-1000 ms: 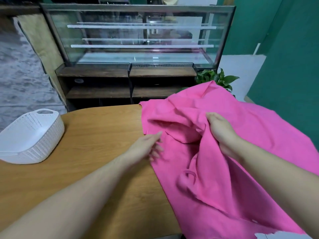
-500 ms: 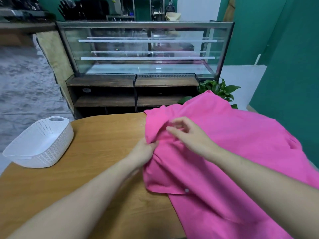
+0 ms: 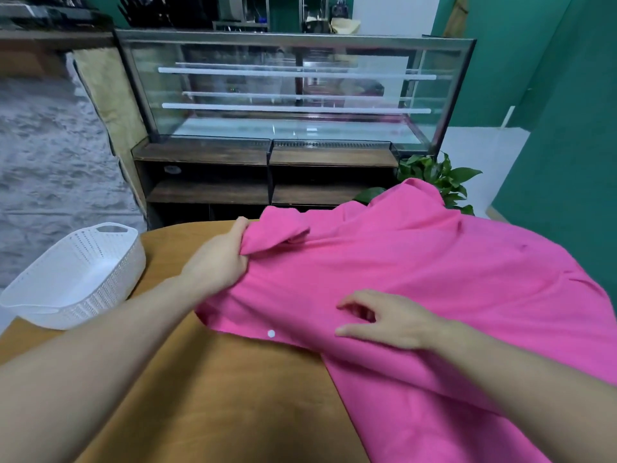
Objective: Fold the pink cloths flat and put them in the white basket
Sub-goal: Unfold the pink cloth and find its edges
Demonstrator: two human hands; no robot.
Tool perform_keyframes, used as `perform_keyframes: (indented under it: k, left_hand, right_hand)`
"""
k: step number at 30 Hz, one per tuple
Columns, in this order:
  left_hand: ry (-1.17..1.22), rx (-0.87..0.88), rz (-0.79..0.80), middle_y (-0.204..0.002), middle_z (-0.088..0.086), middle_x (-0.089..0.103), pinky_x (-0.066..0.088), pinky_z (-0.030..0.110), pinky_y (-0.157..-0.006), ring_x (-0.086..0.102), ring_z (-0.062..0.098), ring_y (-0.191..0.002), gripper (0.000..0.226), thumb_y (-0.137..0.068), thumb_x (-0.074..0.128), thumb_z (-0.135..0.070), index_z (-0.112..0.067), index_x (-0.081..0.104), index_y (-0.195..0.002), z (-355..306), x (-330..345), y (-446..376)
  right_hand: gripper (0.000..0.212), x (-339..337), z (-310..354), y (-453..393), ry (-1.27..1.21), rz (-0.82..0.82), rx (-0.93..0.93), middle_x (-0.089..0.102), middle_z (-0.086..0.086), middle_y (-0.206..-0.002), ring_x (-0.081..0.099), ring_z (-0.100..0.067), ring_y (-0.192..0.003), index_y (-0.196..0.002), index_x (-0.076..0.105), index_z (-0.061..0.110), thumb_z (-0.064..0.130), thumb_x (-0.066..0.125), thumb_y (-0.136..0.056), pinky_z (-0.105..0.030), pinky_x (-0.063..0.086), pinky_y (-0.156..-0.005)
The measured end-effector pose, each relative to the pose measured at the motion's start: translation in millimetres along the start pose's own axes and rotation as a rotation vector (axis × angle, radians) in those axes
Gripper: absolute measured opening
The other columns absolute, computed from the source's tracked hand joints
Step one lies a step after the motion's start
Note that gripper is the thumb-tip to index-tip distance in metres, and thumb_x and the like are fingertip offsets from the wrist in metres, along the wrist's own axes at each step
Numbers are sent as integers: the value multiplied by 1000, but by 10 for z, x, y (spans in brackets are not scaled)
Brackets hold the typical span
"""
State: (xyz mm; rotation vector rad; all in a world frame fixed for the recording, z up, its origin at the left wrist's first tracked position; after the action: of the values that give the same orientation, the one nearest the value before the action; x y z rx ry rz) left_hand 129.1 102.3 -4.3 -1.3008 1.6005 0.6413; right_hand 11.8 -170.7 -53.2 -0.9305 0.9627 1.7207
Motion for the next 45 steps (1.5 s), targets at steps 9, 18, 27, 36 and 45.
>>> perform_keyframes:
  k: [9,18,27,36,45]
  left_hand:
    - [-253,-198,-247,-90,22,60,42,44,-69,61,47,-86,29,-85,47,-8,-18,35,-110,896,-352,-623]
    - [249,-487,-174,-154,16,31,30,40,-117,33,31,-142,102,-70,87,-25,-20,27,-152,1142,46,-1252]
    - [256,8,49,-67,0,59,51,45,-68,56,18,-61,16,-95,54,-27,-30,50,-110,356,549,-405]
    - [-37,203,240,-78,-8,65,42,31,-66,63,19,-82,20,-92,58,-31,-23,67,-109,-111,440,13]
    - [146,37,-29,-72,-7,71,54,32,-72,65,7,-63,24,-98,41,-9,-26,56,-91,140,0,-83]
  right_hand:
    - [31,43,-195,-368,445,52,-35,66,-3,-104,61,-32,-97,-99,44,26,57,42,-96,-37,46,-77]
    - [25,263,-140,-805,117,185,82,65,-13,-109,59,-30,-100,-106,56,15,32,37,-105,-33,40,-80]
    - [28,141,373,-1201,-362,-131,162,68,3,-88,60,-15,-71,-100,69,27,29,42,-104,-28,43,-60]
    - [22,52,776,-897,-786,-35,143,54,1,-68,55,-11,-48,-107,70,22,27,49,-102,-25,53,-49]
    - [47,124,311,-436,274,-69,65,62,5,-105,61,-21,-97,-109,42,30,47,70,-76,-34,45,-74]
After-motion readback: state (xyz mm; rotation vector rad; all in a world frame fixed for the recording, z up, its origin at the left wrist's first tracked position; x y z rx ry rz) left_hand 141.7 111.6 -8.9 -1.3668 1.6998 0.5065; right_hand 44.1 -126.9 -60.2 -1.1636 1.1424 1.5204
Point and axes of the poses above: each hand's wrist, its own y-axis away from the middle knuckle, its own x-axis out of the palm, z = x × y, the point moved 3 cm from there along -y, towards the middle knuckle
